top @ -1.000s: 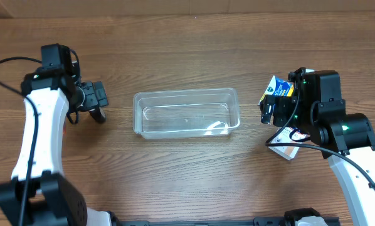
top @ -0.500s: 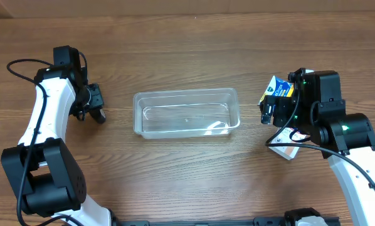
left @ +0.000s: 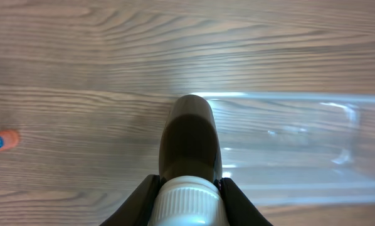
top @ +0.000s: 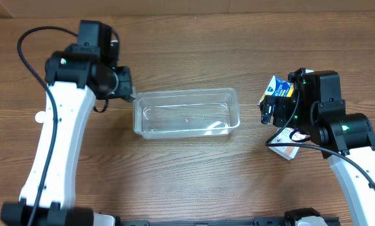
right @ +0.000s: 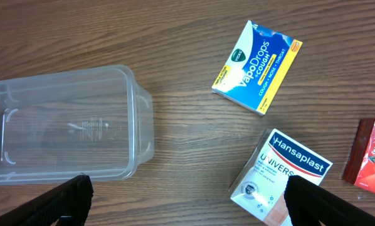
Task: Pack container
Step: 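Carry the bottle with left gripper and place it in the container, then move left gripper to the white-capped orange tube and grasp it, then lower the orange tube into the container's left end with left gripper, then grasp the blue VapoDrops box with the right gripper, then place the VapoDrops box into the container's right end, release, then grasp the white Hansaplast box with the right gripper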
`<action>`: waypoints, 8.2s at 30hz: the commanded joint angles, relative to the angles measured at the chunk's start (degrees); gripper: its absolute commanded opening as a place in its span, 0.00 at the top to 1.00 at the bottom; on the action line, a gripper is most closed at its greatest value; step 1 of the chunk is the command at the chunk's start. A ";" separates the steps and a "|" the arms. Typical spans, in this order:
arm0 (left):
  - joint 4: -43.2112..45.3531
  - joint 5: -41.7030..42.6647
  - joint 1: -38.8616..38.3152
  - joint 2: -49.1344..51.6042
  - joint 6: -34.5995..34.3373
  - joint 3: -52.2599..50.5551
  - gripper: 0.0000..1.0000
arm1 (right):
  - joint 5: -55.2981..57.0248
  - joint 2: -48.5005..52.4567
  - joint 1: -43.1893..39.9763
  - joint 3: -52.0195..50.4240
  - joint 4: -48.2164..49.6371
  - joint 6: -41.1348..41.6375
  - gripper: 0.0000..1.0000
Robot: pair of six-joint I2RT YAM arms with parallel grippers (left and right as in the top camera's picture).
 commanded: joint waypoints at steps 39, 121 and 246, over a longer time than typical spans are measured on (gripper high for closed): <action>-12.13 -8.44 24.68 -1.38 -4.90 9.92 0.00 | 0.50 -0.39 -0.22 1.77 -0.17 0.02 0.00; 7.52 -2.89 -7.15 3.96 -10.03 -13.66 0.28 | 0.52 -0.39 -0.22 1.44 -0.70 0.02 0.00; -6.93 -10.49 5.62 -11.74 -6.16 3.21 0.00 | 4.94 21.44 -16.61 -4.11 -3.48 23.98 0.00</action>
